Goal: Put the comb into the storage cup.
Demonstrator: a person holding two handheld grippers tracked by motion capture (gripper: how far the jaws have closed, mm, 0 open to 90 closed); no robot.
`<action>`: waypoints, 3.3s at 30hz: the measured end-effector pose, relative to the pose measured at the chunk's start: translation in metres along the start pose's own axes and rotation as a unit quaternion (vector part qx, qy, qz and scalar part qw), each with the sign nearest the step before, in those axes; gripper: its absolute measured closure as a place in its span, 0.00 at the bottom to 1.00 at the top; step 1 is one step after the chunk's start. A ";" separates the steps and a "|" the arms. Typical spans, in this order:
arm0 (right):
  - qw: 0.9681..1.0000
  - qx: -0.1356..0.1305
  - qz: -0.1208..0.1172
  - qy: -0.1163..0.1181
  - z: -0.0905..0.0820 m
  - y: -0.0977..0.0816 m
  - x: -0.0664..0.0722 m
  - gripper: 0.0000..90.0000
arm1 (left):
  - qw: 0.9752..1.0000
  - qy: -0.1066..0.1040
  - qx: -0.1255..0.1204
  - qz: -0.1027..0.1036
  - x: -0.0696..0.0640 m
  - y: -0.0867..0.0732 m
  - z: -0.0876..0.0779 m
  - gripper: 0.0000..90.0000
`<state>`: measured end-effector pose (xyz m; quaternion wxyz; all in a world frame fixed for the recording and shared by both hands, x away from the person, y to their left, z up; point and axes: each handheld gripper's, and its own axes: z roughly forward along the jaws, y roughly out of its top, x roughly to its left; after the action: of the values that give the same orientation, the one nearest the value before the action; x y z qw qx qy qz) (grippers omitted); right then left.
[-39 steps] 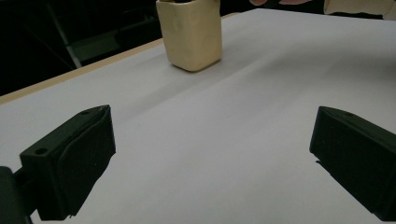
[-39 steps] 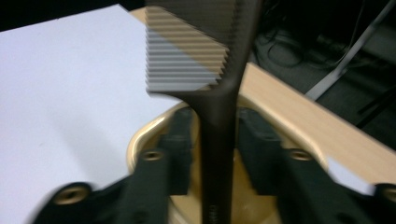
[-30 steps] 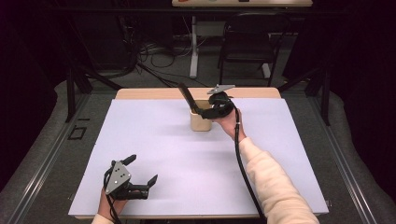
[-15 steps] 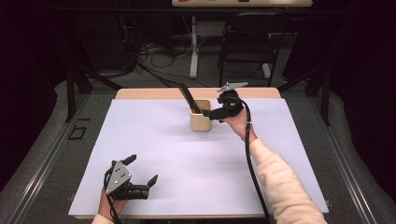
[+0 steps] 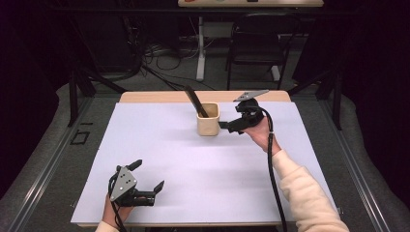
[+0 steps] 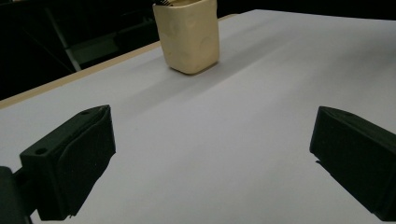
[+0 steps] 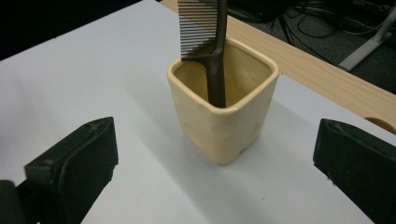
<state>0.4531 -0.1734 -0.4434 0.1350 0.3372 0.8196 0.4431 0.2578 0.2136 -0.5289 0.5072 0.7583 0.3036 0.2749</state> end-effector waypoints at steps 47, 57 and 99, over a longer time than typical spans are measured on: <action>0.999 0.008 -0.020 -0.024 -0.083 -0.090 0.017 0.00 | 1.000 -0.003 0.008 -0.009 0.001 -0.001 0.004 0.00; 0.999 0.002 -0.018 -0.036 -0.096 -0.111 0.027 0.00 | 1.000 -0.005 0.012 -0.008 0.000 -0.002 0.005 0.00; 0.996 -0.033 -0.042 -0.068 -0.115 -0.185 0.060 0.00 | 1.000 -0.004 0.013 -0.011 0.000 -0.002 0.003 0.00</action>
<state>0.2691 -0.2768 -0.5243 0.2203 0.3273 0.8068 0.4398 0.2596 0.2121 -0.5318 0.5015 0.7628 0.3131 0.2619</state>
